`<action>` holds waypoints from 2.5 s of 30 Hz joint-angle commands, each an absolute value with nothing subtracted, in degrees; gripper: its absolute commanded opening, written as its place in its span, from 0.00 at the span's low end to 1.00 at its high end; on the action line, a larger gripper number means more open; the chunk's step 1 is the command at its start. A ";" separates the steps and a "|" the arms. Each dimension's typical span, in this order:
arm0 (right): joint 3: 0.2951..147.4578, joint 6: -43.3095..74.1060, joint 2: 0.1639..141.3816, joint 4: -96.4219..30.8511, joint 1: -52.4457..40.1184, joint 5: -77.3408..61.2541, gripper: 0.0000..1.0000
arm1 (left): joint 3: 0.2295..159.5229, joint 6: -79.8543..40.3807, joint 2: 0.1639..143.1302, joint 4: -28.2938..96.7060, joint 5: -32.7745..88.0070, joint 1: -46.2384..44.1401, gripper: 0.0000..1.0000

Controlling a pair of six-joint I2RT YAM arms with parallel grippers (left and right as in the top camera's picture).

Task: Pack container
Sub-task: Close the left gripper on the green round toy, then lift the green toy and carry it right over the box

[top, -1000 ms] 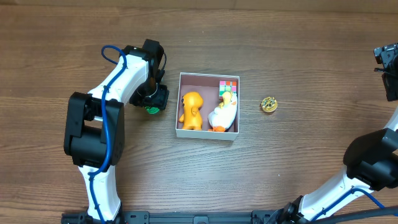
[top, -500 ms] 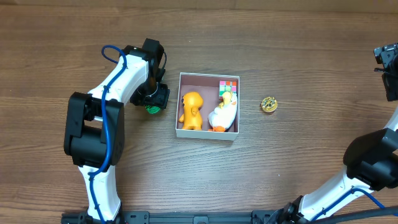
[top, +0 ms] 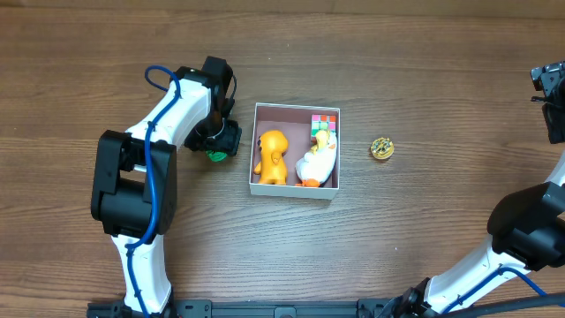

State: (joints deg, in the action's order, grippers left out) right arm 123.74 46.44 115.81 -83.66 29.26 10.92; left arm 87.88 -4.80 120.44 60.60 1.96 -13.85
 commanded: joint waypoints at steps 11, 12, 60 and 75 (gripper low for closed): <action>123.70 46.00 115.85 -83.66 29.32 11.46 1.00 | 86.39 -5.39 121.62 59.77 4.49 -13.74 0.55; 123.70 46.00 115.85 -83.66 29.32 11.46 1.00 | 86.39 -5.39 121.62 59.77 4.49 -13.74 0.54; 123.70 46.00 115.85 -83.66 29.32 11.46 1.00 | 121.99 -4.29 121.60 74.35 8.56 -23.03 0.47; 123.70 46.00 115.85 -83.66 29.32 11.46 1.00 | 121.01 -4.29 121.60 73.01 8.64 -29.41 0.52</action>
